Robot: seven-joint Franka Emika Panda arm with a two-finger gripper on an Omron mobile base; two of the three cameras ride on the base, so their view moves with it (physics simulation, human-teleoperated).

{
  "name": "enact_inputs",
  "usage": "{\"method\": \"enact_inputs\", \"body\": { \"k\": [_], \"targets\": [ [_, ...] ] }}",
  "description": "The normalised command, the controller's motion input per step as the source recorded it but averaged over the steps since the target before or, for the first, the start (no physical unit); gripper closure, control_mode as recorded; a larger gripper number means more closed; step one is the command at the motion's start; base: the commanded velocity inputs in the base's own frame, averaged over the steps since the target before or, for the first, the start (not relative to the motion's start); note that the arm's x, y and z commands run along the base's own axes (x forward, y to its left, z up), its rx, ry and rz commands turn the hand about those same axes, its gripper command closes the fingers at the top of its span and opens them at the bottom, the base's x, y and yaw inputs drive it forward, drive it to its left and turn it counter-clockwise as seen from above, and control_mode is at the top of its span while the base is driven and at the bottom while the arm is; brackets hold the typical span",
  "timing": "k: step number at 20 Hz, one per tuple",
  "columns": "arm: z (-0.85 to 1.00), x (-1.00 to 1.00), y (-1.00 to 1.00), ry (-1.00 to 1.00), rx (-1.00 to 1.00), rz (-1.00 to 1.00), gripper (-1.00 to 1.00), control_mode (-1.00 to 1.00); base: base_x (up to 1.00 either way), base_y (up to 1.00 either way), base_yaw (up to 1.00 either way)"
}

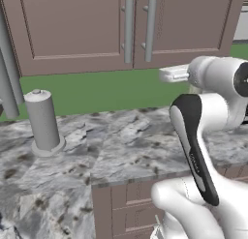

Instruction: Move the ketchup and mayonnaise from the cabinet to the dining counter.

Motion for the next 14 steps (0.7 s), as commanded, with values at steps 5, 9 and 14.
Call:
{"method": "enact_inputs", "body": {
  "k": [5,9,14],
  "targets": [
    [0.05,0.25,0.21,-0.41,0.0,-0.01,-1.0,-1.0,0.0,0.0,0.0],
    [0.24,0.17,0.19,-0.37,0.0,-0.01,-1.0,-1.0,0.0,0.0,0.0],
    [0.19,0.29,0.0,-0.07,0.0,0.0,-1.0,-1.0,0.0,0.0,0.0]
  ]
}}
